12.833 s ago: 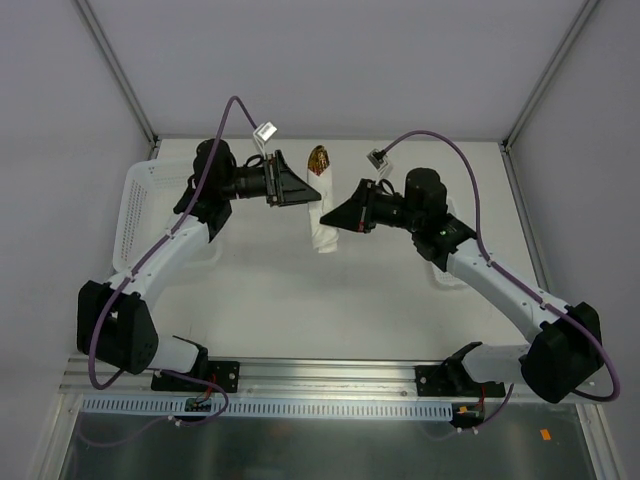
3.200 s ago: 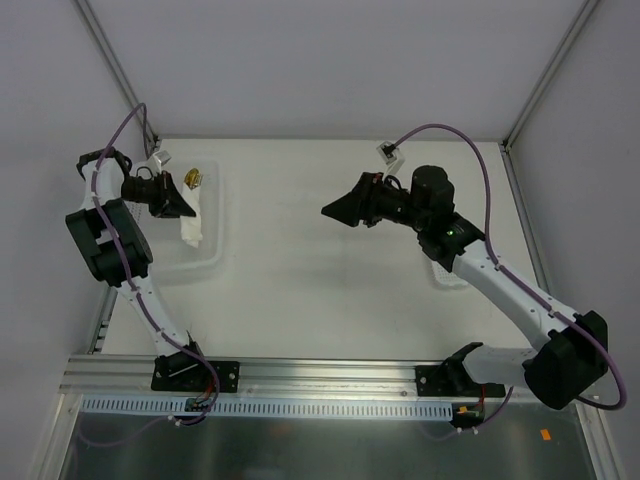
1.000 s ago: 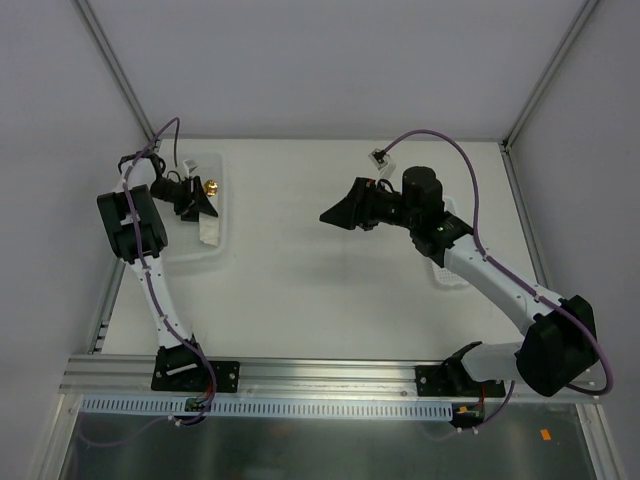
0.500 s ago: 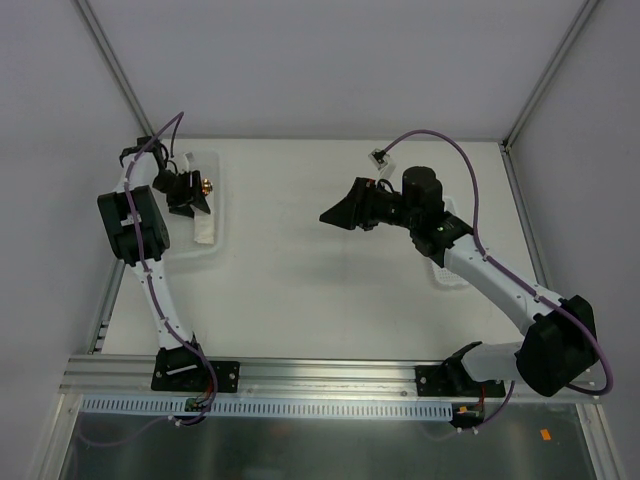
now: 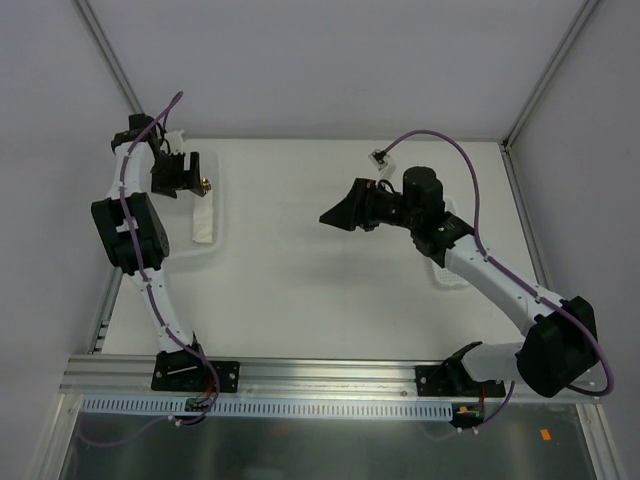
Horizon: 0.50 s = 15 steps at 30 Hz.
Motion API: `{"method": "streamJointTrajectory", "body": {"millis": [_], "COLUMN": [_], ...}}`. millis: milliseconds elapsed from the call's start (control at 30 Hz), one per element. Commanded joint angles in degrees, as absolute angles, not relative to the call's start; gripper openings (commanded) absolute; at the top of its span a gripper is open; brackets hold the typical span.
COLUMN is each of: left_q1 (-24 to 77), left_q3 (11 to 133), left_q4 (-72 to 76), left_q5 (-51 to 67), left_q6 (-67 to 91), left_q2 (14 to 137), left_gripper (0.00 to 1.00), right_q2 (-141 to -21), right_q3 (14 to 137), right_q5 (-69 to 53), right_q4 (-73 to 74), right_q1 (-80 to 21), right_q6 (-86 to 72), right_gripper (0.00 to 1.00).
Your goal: Place the utensils on the paper napkin and roll it up
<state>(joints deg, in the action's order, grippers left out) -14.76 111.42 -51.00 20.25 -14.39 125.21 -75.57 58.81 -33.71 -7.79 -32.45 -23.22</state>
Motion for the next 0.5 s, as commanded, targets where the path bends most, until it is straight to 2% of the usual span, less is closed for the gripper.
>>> {"method": "streamJointTrajectory", "body": {"millis": [0, 33, 200, 233, 267, 400, 467], "left_q1": [-14.06, -14.06, -11.96, -11.00, -9.86, -0.38, 2.27], "left_q3": [115.31, 115.66, 116.55, 116.02, 114.28, 108.82, 106.45], "left_q4": [-49.92, -49.75, -49.57, -49.66, -49.57, -49.57, -49.40], "left_q5": [15.21, 14.77, 12.84, 12.22, 11.43, 9.40, 12.28], "left_q6": [-15.99, -16.26, -19.76, -20.65, -21.52, -20.76, -16.81], "left_q2": [116.73, 114.72, 108.03, 105.23, 103.55, 96.60, 93.26], "left_gripper": [0.83, 0.99, 0.99, 0.99, 0.99, 0.99, 0.99], "right_q2": [-72.60, -72.34, -72.24, -72.59, -72.77, -73.56, -74.00], "right_q3": [61.08, 61.17, 64.94, 65.56, 66.26, 68.38, 69.95], "right_q5": [-33.93, -33.93, -32.61, -31.91, -31.21, -26.21, -22.26], "right_q4": [-6.69, -5.72, 2.70, 6.47, 8.07, 15.37, 20.11], "right_q1": [-31.56, -31.12, -28.48, -28.39, -27.87, -26.02, -24.53], "right_q6": [-19.87, -19.60, -14.08, -12.84, -11.88, -7.83, -5.20], "right_gripper": [0.76, 0.77, 0.84, 0.94, 0.99, 0.99, 0.99]}}
